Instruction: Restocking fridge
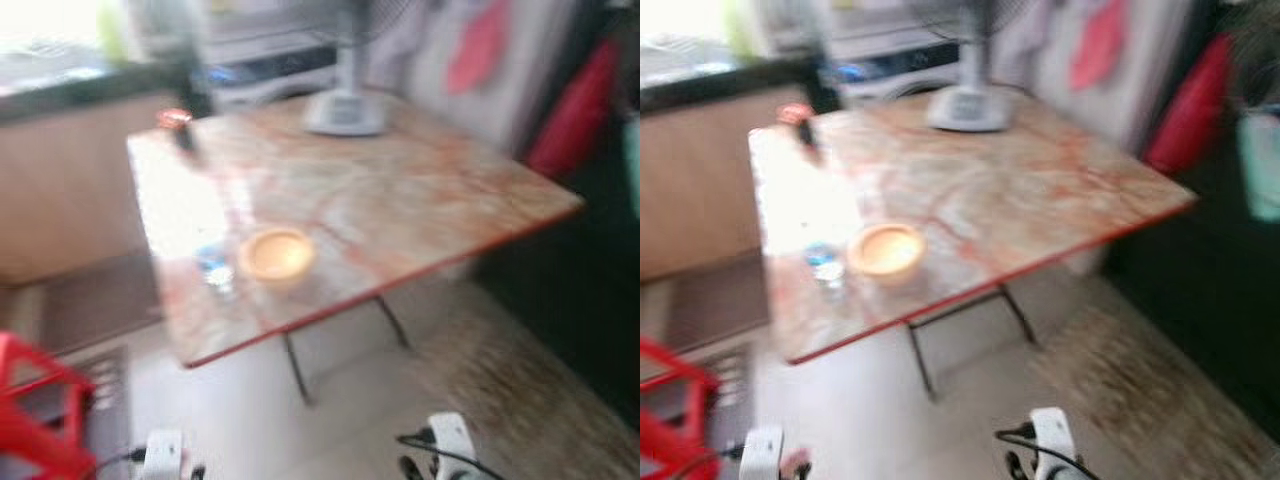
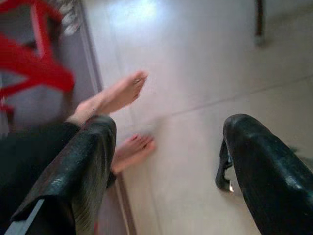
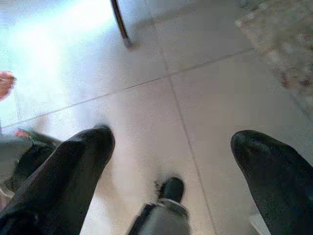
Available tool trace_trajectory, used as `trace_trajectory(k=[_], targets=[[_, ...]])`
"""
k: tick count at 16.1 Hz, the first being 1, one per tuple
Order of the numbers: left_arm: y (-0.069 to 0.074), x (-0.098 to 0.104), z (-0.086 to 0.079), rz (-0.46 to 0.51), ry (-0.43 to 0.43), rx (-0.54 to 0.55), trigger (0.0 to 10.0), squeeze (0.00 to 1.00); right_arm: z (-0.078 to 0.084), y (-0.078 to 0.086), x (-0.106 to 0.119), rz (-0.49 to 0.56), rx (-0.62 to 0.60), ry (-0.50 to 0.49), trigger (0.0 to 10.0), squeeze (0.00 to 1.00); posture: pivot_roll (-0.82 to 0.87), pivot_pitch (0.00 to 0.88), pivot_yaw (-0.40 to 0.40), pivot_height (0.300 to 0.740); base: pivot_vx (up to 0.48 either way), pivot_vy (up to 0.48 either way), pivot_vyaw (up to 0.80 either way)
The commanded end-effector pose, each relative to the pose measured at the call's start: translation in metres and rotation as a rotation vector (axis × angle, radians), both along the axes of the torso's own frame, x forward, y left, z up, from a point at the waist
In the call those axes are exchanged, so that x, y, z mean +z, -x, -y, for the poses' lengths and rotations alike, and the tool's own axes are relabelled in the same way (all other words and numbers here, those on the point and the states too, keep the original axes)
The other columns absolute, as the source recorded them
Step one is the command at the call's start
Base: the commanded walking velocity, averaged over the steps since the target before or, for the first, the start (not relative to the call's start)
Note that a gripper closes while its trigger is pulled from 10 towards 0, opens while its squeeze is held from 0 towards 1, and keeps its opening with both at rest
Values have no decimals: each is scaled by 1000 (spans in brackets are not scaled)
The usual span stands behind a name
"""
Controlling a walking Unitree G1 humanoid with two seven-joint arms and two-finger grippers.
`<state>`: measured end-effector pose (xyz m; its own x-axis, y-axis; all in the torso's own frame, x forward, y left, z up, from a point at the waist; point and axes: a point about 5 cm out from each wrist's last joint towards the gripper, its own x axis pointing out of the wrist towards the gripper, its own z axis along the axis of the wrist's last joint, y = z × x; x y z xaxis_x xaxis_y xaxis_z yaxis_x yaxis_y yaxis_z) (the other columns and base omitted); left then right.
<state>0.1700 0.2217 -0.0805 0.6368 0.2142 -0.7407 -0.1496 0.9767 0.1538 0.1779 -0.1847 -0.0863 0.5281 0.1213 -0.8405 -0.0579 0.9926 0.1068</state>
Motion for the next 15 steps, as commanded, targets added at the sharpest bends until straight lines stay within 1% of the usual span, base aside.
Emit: trace_trajectory(k=[1,3,6,7,9,10,11,12,14,15], targets=[[-8,5,-1,36,-22,-29,10000,0,-7,-8,3,32,-39,-33,10000,0,90,0,42,740,0,0,0],[-9,4,6,51,-18,-31,10000,0,-11,-7,3,31,-10,-36,10000,0,93,0,28,740,0,0,0],[-2,0,12,39,-5,-18,10000,0,-10,-6,2,25,-13,-18,10000,0,88,0,6,740,0,0,756],[1,-2,14,35,11,5,10000,0,-7,-6,2,23,-25,-17,10000,0,87,0,-1,740,0,0,800],[3,-2,15,41,1,-3,10000,0,-5,-4,1,24,-20,-12,10000,0,86,0,-12,740,0,0,800],[4,-2,12,50,4,50,10000,0,-4,-3,1,27,-29,-13,10000,0,89,0,-20,740,0,0,800],[3,0,9,63,-7,47,10000,0,0,-6,3,41,-39,-18,10000,0,88,0,-23,740,0,0,638],[2,1,8,70,-11,43,10000,0,2,-7,4,48,-47,-22,10000,0,87,0,-25,740,0,0,0],[-7,7,4,120,-38,51,10000,0,6,-15,9,89,-92,-36,10000,0,88,0,-29,740,0,0,0],[-13,12,3,167,-53,53,10000,0,10,-22,14,132,-132,-37,10000,0,89,0,-30,740,0,0,0]])
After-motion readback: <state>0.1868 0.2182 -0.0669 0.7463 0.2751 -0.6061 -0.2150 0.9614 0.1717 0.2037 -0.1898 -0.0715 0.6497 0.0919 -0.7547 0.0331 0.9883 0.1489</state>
